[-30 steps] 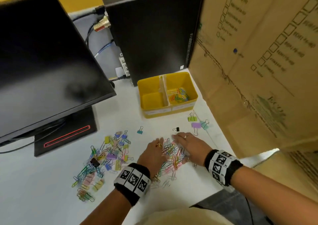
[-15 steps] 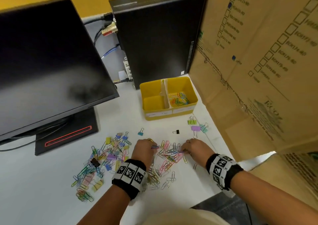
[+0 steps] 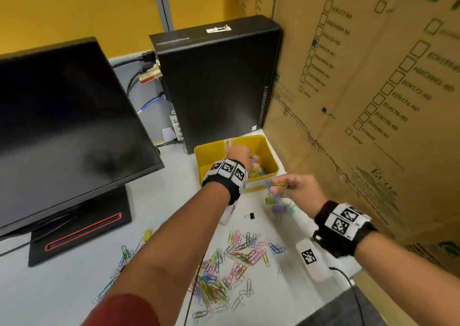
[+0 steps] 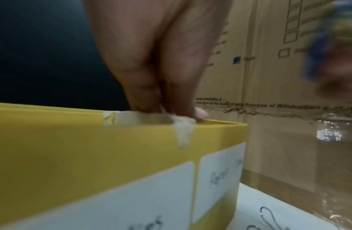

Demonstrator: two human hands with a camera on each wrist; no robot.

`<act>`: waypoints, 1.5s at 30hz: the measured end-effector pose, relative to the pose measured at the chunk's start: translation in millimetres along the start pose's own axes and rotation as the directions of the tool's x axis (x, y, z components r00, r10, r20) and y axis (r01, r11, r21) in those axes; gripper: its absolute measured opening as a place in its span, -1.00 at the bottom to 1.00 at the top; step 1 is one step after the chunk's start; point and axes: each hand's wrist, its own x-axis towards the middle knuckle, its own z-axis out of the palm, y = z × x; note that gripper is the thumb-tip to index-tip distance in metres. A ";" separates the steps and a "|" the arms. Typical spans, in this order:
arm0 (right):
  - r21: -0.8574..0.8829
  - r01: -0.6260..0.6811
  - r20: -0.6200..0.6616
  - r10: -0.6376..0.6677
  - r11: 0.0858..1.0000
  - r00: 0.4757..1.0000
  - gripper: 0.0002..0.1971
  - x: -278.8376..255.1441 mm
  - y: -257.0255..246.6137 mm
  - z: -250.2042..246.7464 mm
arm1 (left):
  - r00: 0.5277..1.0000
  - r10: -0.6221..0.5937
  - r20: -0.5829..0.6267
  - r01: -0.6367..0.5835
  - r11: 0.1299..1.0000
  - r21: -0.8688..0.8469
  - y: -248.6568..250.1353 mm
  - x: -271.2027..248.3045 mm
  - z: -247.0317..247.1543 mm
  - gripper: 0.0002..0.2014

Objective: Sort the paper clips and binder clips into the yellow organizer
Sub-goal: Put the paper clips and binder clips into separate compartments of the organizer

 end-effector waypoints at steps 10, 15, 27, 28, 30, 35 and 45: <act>-0.775 0.253 0.300 -0.016 0.579 0.954 -0.61 71.7 -47.7 20.8 | 0.999 0.048 -0.022 -0.051 0.981 -0.185 -44.1 -66.6 -21.8 -0.60; -0.775 0.421 0.455 -0.046 0.472 0.889 -0.66 3.8 -4.9 23.5 | 0.949 -0.026 0.314 0.043 0.998 -0.048 -91.0 -135.7 14.8 -0.43; -0.689 0.003 0.206 0.192 0.724 0.960 -0.67 -75.8 83.0 35.5 | 0.883 0.188 0.429 -0.357 0.863 0.356 -83.6 -137.5 120.7 -0.57; -0.699 0.023 0.197 0.162 0.714 0.967 -0.69 -71.4 83.6 36.7 | 0.887 0.187 0.422 -0.359 0.854 0.377 -86.0 -141.0 122.7 -0.56; -0.724 0.078 0.210 0.111 0.685 0.971 -0.70 -63.5 86.4 40.6 | 0.906 0.178 0.384 -0.327 0.870 0.368 -91.5 -150.6 124.9 -0.48; -0.669 0.170 0.253 0.006 0.724 0.967 -0.70 -54.3 82.1 41.7 | 0.962 0.114 0.246 -0.164 0.967 0.193 -101.8 -166.0 126.3 -0.42; -0.711 0.418 0.541 0.059 0.565 0.839 -0.55 -53.6 74.6 36.9 | 0.990 0.024 0.136 -0.026 1.000 0.015 -90.2 -162.7 123.4 -0.55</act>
